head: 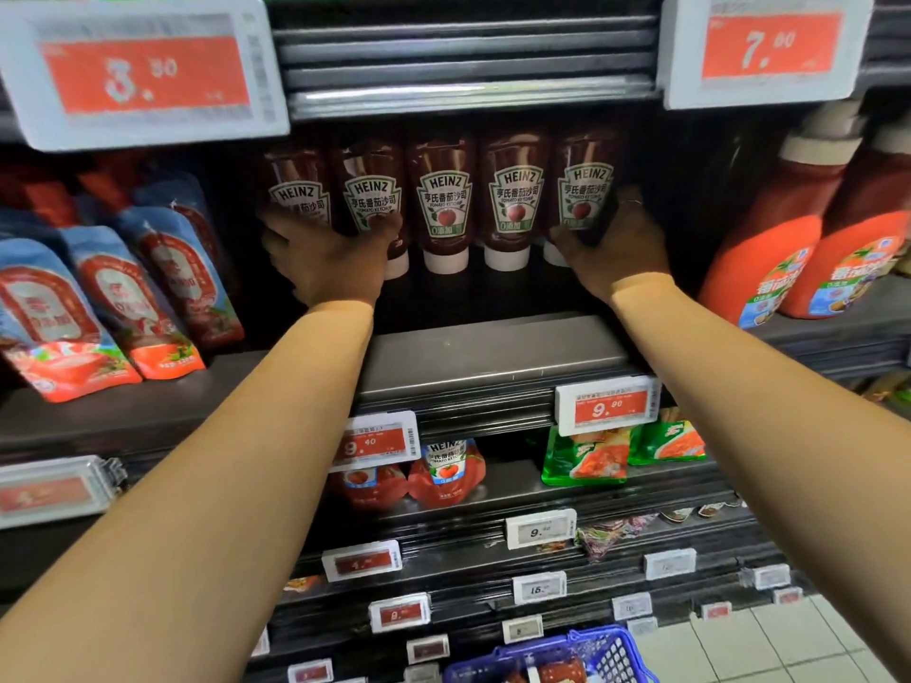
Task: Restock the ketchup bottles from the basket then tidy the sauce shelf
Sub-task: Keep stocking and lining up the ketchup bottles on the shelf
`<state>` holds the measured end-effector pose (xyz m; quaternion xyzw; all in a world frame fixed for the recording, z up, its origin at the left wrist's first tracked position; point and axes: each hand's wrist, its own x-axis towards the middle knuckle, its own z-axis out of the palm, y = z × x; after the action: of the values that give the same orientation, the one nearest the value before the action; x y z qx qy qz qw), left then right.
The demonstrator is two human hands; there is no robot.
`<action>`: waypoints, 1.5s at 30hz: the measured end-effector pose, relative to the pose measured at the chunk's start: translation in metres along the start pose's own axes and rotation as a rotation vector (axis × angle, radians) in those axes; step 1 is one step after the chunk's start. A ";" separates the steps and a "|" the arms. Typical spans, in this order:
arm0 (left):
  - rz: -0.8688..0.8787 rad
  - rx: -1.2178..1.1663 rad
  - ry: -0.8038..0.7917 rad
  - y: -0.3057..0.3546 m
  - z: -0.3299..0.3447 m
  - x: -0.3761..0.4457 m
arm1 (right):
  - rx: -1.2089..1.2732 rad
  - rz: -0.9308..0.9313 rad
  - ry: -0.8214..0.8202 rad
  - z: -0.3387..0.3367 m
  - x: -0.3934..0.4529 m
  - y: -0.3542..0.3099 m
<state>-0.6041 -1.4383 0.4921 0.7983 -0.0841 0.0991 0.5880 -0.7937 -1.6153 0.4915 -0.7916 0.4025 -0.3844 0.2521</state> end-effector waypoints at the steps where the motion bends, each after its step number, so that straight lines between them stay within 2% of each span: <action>1: -0.005 -0.001 -0.002 0.000 0.000 -0.001 | -0.026 0.009 -0.004 -0.001 -0.002 -0.001; 7: -0.050 0.074 -0.080 0.003 -0.009 -0.017 | -0.167 0.018 -0.068 -0.009 -0.027 -0.008; 9: -0.047 0.228 -0.138 0.006 -0.018 -0.024 | -0.190 -0.041 -0.089 -0.015 -0.036 -0.009; 11: 0.027 0.378 -0.197 0.008 -0.031 -0.036 | -0.148 -0.081 -0.122 -0.023 -0.046 -0.009; 14: 0.164 0.287 -0.251 0.005 -0.050 -0.066 | -0.130 -0.092 -0.204 -0.039 -0.061 -0.003; 16: 0.191 0.170 -0.279 0.006 -0.066 -0.089 | -0.136 -0.103 -0.264 -0.054 -0.071 0.005; 19: 0.242 0.039 -0.414 0.010 -0.085 -0.128 | -0.045 -0.181 -0.354 -0.083 -0.092 0.016; 23: 0.438 0.074 -0.320 -0.005 -0.106 -0.193 | 0.127 -0.374 -0.332 -0.121 -0.131 0.051; 25: 0.465 0.056 -0.264 -0.023 -0.111 -0.227 | 0.206 -0.431 -0.294 -0.131 -0.152 0.079; 27: 0.385 0.025 -0.273 -0.051 -0.109 -0.260 | 0.216 -0.409 -0.320 -0.133 -0.175 0.116; 29: 0.242 0.062 -0.336 -0.085 -0.104 -0.294 | 0.183 -0.310 -0.398 -0.130 -0.200 0.161; 31: 0.070 0.114 -0.429 -0.125 -0.097 -0.326 | 0.126 -0.176 -0.493 -0.124 -0.228 0.210; 35: -0.242 0.305 -0.645 -0.198 -0.080 -0.398 | -0.031 0.190 -0.813 -0.112 -0.295 0.299; 40: -0.552 0.484 -0.866 -0.281 -0.070 -0.484 | -0.132 0.534 -0.995 -0.097 -0.384 0.381; 42: -0.602 0.577 -0.963 -0.317 -0.064 -0.508 | -0.191 0.575 -1.031 -0.086 -0.413 0.407; 45: -0.677 0.705 -1.061 -0.373 -0.055 -0.532 | -0.247 0.530 -1.112 -0.054 -0.450 0.447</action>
<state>-1.0273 -1.2665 0.0270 0.8634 -0.0692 -0.4685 0.1738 -1.2072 -1.4917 0.0240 -0.7699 0.4349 0.2099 0.4172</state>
